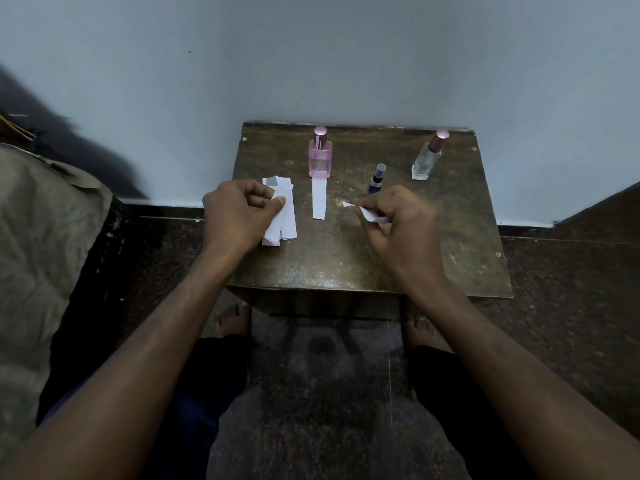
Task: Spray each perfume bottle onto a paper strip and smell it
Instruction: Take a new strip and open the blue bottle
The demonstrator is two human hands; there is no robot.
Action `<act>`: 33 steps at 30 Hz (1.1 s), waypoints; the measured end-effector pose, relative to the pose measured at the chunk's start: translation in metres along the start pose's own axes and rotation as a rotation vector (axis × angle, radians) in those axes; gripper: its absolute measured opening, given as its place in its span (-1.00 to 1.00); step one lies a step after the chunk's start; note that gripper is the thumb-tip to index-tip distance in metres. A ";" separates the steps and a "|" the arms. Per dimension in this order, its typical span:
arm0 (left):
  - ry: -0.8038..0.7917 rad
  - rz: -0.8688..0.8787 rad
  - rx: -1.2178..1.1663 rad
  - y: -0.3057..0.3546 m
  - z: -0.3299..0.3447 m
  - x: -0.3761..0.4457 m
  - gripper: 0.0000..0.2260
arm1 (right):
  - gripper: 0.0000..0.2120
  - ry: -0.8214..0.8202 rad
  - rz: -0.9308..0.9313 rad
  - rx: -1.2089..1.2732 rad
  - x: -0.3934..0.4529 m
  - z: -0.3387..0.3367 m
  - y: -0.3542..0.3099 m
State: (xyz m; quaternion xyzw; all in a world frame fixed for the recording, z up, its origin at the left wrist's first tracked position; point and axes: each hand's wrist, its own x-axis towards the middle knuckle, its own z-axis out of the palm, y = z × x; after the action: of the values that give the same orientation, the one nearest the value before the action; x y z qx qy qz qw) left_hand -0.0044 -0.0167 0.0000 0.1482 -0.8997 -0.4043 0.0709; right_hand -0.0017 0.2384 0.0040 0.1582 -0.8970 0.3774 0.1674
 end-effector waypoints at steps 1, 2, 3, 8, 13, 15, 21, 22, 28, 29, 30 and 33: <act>0.003 -0.005 0.019 -0.002 0.002 0.001 -0.85 | -0.87 -0.036 -0.041 -0.023 -0.003 0.004 0.002; 0.004 -0.009 0.036 -0.004 0.004 0.001 -0.82 | -0.85 -0.067 -0.082 -0.048 -0.006 0.008 0.004; 0.001 -0.009 0.054 -0.005 0.005 0.002 -0.80 | -0.85 -0.099 -0.117 -0.080 -0.008 0.011 0.006; -0.019 0.023 0.113 -0.008 0.009 0.001 -0.70 | -0.83 -0.311 -0.193 -0.231 -0.008 0.017 0.024; 0.048 0.048 0.162 -0.007 0.008 0.004 -0.60 | -0.41 -0.499 -0.159 -0.236 -0.015 0.004 0.027; 0.104 0.042 0.167 -0.006 0.009 0.002 -0.57 | -0.27 -0.534 -0.152 -0.216 -0.018 -0.003 0.026; 0.222 0.215 0.058 0.016 0.014 -0.008 -0.82 | -0.46 -0.293 -0.098 -0.115 -0.010 -0.020 0.018; 0.200 0.279 0.021 0.023 0.017 -0.010 -0.87 | -0.59 -0.172 -0.041 -0.099 -0.005 -0.021 0.019; 0.032 0.444 -0.049 0.053 0.051 -0.026 -0.90 | -0.66 0.102 0.301 0.061 0.021 -0.003 0.025; 0.009 0.437 -0.058 0.055 0.058 -0.026 -0.89 | -0.66 0.118 0.307 0.106 0.024 0.000 0.023; -0.015 0.425 -0.068 0.057 0.066 -0.026 -0.86 | -0.68 0.130 0.300 0.139 0.027 0.001 0.023; -0.060 0.404 -0.088 0.061 0.081 -0.024 -0.79 | -0.74 0.121 0.273 0.126 0.028 0.003 0.027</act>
State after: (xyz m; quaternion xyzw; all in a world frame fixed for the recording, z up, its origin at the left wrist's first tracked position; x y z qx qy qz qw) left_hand -0.0148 0.0865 -0.0081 -0.0505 -0.8943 -0.4251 0.1301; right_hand -0.0386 0.2500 -0.0026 0.0217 -0.8730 0.4609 0.1581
